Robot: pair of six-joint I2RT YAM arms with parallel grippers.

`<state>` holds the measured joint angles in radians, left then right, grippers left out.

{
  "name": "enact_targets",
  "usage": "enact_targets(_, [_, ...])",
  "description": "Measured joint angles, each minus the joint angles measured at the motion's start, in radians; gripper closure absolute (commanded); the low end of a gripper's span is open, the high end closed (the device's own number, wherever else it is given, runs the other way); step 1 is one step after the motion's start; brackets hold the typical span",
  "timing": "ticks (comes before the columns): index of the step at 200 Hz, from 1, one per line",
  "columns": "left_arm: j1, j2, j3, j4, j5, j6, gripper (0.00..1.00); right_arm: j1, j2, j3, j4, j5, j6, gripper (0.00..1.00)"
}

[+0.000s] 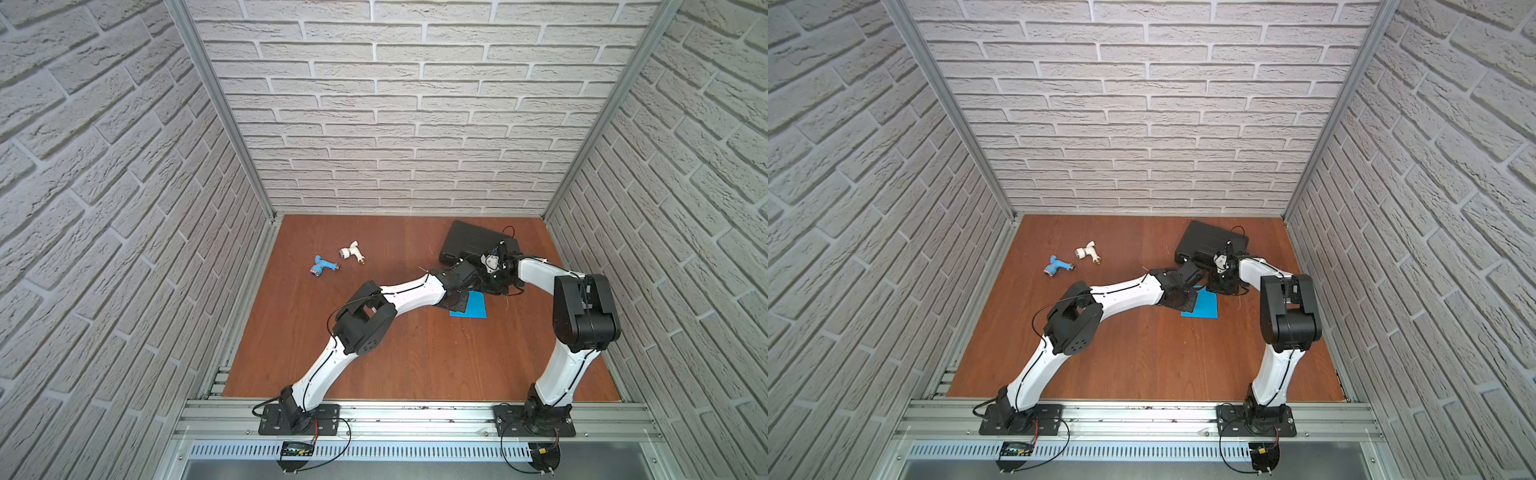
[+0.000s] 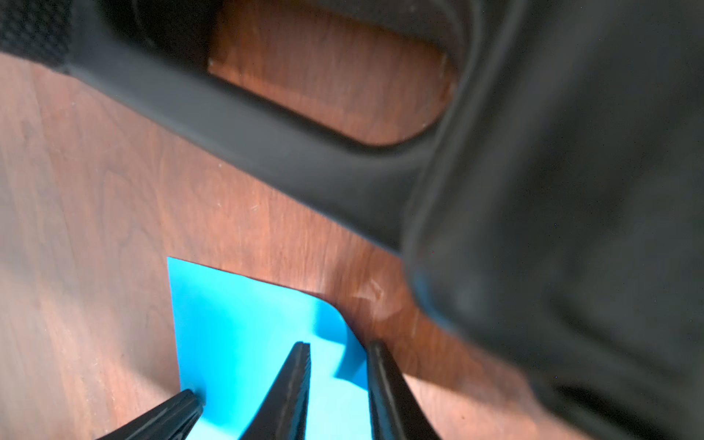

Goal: Fold the square paper along the opposite sides
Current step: Pick up the paper from the center of the board.

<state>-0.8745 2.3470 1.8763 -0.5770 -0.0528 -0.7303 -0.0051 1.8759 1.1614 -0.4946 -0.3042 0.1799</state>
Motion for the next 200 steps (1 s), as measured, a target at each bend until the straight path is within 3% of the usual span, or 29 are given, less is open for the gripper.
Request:
enact_targets(85, [0.0,0.0,-0.001,0.001,0.0,0.001,1.0,0.014,-0.008,-0.008,0.002,0.037,-0.011,0.74])
enact_targets(119, [0.0,0.0,-0.001,0.001,0.0,0.001,1.0,0.018,-0.01,-0.008,-0.007,0.092,-0.019,0.98])
enact_targets(178, [0.0,-0.005,-0.01,0.009,-0.005,0.01,1.0,0.018,-0.023,-0.008,-0.021,0.127,-0.023,0.98])
enact_targets(200, [0.0,-0.045,-0.077,0.031,-0.059,0.035,1.0,0.019,-0.084,-0.008,-0.057,0.13,-0.023,0.98])
